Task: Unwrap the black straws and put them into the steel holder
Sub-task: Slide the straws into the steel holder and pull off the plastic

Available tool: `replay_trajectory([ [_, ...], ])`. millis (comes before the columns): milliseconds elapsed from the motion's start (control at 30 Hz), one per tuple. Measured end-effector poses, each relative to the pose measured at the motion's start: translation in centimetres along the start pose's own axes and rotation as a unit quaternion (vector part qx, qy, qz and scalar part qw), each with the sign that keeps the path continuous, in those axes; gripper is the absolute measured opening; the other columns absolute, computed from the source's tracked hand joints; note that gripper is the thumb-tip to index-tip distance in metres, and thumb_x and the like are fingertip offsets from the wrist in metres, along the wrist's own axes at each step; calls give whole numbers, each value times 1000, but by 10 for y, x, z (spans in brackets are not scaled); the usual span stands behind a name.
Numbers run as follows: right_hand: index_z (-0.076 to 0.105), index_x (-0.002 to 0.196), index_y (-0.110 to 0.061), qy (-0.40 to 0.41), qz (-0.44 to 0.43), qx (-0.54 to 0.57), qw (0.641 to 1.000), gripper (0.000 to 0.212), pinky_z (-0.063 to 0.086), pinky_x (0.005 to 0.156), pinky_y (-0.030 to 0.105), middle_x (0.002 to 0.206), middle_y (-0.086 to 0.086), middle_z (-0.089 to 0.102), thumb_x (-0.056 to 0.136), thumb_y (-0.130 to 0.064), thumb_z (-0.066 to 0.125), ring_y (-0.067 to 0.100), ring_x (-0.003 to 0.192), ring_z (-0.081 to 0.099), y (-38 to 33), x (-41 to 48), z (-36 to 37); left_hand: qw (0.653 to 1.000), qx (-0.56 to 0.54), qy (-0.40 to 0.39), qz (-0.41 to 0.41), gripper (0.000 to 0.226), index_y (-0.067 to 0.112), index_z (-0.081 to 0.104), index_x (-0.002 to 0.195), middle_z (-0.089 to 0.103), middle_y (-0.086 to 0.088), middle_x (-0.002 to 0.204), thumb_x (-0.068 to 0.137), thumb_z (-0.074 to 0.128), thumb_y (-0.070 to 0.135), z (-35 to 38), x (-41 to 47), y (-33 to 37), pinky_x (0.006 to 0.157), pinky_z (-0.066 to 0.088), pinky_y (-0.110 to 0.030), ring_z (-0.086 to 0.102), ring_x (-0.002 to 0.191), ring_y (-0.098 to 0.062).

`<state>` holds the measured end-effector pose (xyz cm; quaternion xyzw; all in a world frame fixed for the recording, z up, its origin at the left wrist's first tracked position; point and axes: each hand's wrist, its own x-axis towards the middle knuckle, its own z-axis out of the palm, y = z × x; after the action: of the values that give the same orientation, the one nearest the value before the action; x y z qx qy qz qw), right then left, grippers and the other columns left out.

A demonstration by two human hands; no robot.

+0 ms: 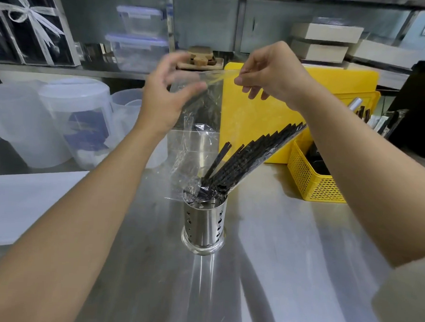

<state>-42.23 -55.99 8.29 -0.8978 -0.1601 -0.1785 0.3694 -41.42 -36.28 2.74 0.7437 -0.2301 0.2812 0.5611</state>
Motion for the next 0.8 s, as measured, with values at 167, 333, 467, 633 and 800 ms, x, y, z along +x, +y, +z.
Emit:
replay_trajectory([
  [167, 65, 90, 3, -18, -6, 5, 1000, 31, 45, 53, 24, 77, 15, 67, 78, -25, 72, 19, 64, 63, 2, -2, -4, 995, -100, 17, -6, 17, 19, 62, 75, 65, 5, 67, 84, 62, 5, 5, 10, 0, 67, 52, -20, 63, 61, 0],
  [333, 64, 99, 0, -23, -7, 16, 1000, 44, 44, 55, 8, 87, 12, 68, 79, -39, 67, 13, 74, 61, 14, -13, -20, 992, -115, 46, -31, 20, 23, 62, 72, 67, 15, 57, 84, 63, 7, 0, 13, -8, 65, 52, -18, 63, 60, 0],
  [467, 65, 101, -11, -34, 12, 62, 997, 36, 47, 77, 30, 98, 9, 67, 78, -40, 66, 18, 92, 61, 40, -28, -31, 992, -113, 45, -38, 20, 23, 62, 72, 66, 15, 56, 84, 62, 7, -2, 11, -8, 65, 52, -18, 62, 59, -1],
  [633, 66, 91, -19, -26, 40, 139, 989, 10, 46, 71, 28, 89, 0, 70, 82, -21, 65, 12, 83, 66, 73, -47, -32, 992, -99, 51, -57, 13, 21, 62, 75, 65, 2, 67, 85, 62, 12, -1, 11, -6, 62, 52, -20, 61, 60, -5],
  [800, 67, 78, -15, 64, 3, 164, 984, 8, 47, 62, 24, 63, -12, 70, 84, -12, 64, 7, 66, 64, 77, -48, -23, 990, -114, 54, -58, 14, 23, 63, 73, 66, 8, 58, 84, 64, 15, -3, 14, -2, 57, 53, -28, 62, 57, -9],
])
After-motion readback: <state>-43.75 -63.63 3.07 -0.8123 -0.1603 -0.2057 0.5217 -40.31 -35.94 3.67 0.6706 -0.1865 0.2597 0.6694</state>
